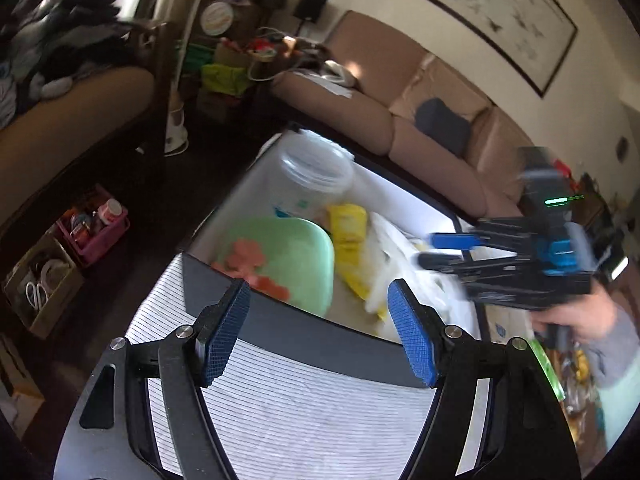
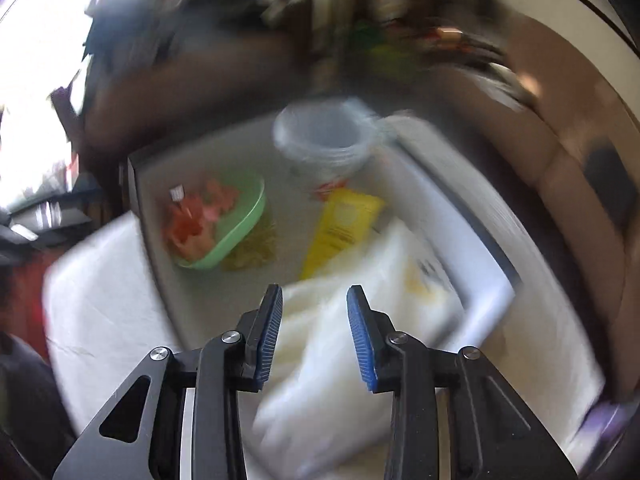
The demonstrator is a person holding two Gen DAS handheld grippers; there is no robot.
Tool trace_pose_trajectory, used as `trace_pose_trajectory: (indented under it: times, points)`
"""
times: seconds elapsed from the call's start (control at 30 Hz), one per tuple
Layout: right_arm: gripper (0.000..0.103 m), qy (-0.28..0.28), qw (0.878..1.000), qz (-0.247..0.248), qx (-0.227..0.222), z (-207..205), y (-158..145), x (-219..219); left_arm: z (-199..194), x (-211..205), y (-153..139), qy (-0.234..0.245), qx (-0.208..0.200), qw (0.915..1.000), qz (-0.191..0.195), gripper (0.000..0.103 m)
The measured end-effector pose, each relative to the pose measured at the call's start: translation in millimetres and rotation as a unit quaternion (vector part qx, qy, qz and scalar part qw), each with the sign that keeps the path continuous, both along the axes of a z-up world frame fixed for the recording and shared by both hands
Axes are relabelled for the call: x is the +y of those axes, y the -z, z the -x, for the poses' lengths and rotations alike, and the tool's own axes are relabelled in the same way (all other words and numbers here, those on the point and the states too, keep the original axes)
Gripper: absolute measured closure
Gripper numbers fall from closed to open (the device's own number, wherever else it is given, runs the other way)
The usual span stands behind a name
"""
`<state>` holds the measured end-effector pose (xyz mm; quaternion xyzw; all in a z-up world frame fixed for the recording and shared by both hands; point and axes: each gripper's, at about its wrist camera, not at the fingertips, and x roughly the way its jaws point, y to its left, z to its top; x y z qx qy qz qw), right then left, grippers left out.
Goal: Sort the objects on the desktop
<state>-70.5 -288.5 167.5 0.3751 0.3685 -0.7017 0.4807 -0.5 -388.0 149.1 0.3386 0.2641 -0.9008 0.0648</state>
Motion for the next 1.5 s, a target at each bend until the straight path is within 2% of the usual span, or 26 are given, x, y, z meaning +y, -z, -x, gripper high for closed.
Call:
trace_pose_trajectory:
  times: [0.1, 0.2, 0.3, 0.43, 0.5, 0.57, 0.6, 0.67, 0.77, 1.0, 1.1, 1.17, 1.23, 1.3, 1.37, 1.4, 1.43, 1.47, 1.5]
  points:
    - [0.070, -0.052, 0.997, -0.054, -0.006, 9.5, 40.3, -53.2, 4.6, -15.0, 11.5, -0.007, -0.004, 0.9999, -0.015, 0.034]
    - [0.069, -0.084, 0.992, -0.079, -0.049, 17.9, 70.1, -84.6, 11.7, -19.1, 22.4, -0.002, -0.010, 0.9995, -0.031, 0.034]
    - [0.067, -0.117, 0.984, -0.127, -0.054, 19.0, 96.4, -102.8, 17.8, -10.7, 27.4, 0.016, -0.014, 0.9994, -0.026, 0.033]
    - [0.065, -0.122, 0.977, -0.146, -0.100, 26.3, 116.8, -112.4, 20.7, 2.3, 25.1, 0.019, -0.016, 0.9997, -0.005, 0.029]
    - [0.067, -0.119, 0.976, -0.142, -0.117, 30.6, 117.9, -110.7, 20.1, 2.4, 24.3, 0.017, -0.014, 0.9997, -0.009, 0.029]
    - [0.079, -0.107, 0.973, -0.155, -0.132, 32.6, 122.1, -104.6, 20.0, 2.8, 23.4, 0.019, -0.013, 0.9997, -0.012, 0.029]
    - [0.084, -0.115, 0.971, -0.170, -0.121, 28.0, 125.2, -100.3, 20.3, 3.7, 23.0, 0.020, -0.012, 0.9996, -0.013, 0.029]
    - [0.085, -0.126, 0.968, -0.197, -0.097, 19.4, 128.8, -90.6, 20.0, 5.3, 22.3, 0.023, -0.011, 0.9996, -0.016, 0.029]
    - [0.089, -0.108, 0.968, -0.208, -0.089, 19.4, 123.9, -70.1, 18.5, 7.2, 19.4, 0.023, -0.006, 0.9996, -0.014, 0.029]
    - [0.090, -0.035, 0.969, -0.203, -0.139, 20.4, 103.3, -22.3, 17.7, 6.2, 17.5, 0.016, -0.009, 0.9997, -0.014, 0.029]
    - [0.076, 0.005, 0.971, -0.200, -0.128, 22.2, 88.2, -20.4, 14.7, 2.2, 15.5, 0.012, -0.004, 0.9998, -0.018, 0.029]
    - [0.066, 0.012, 0.980, -0.176, -0.096, 17.2, 66.9, -24.8, 13.3, -0.3, 14.4, 0.009, -0.002, 0.9998, -0.015, 0.029]
    - [0.049, 0.019, 0.987, -0.142, -0.067, 14.0, 46.4, -31.0, 11.8, -2.9, 14.2, 0.004, -0.001, 0.9999, -0.014, 0.029]
    - [0.048, 0.031, 0.993, -0.102, -0.055, 13.7, 30.0, -38.2, 11.2, -4.6, 14.7, 0.003, -0.002, 0.9999, -0.016, 0.029]
    - [0.048, 0.024, 0.993, -0.075, -0.087, 13.9, 31.2, -48.9, 11.0, -3.9, 14.7, 0.007, -0.002, 0.9998, -0.019, 0.029]
    - [0.050, 0.015, 0.989, -0.086, -0.120, 12.0, 44.3, -56.4, 10.4, -2.3, 14.1, 0.010, 0.000, 0.9998, -0.019, 0.029]
    - [0.064, 0.007, 0.984, -0.104, -0.147, 9.2, 59.7, -62.2, 9.7, -0.2, 13.3, 0.013, 0.001, 0.9998, -0.018, 0.029]
    - [0.072, 0.000, 0.980, -0.122, -0.158, 6.6, 75.0, -66.7, 9.6, 2.8, 12.3, 0.019, 0.003, 0.9997, -0.015, 0.029]
    - [0.074, -0.008, 0.977, -0.140, -0.160, 2.1, 91.0, -72.1, 9.8, 5.9, 11.6, 0.025, 0.004, 0.9996, -0.010, 0.029]
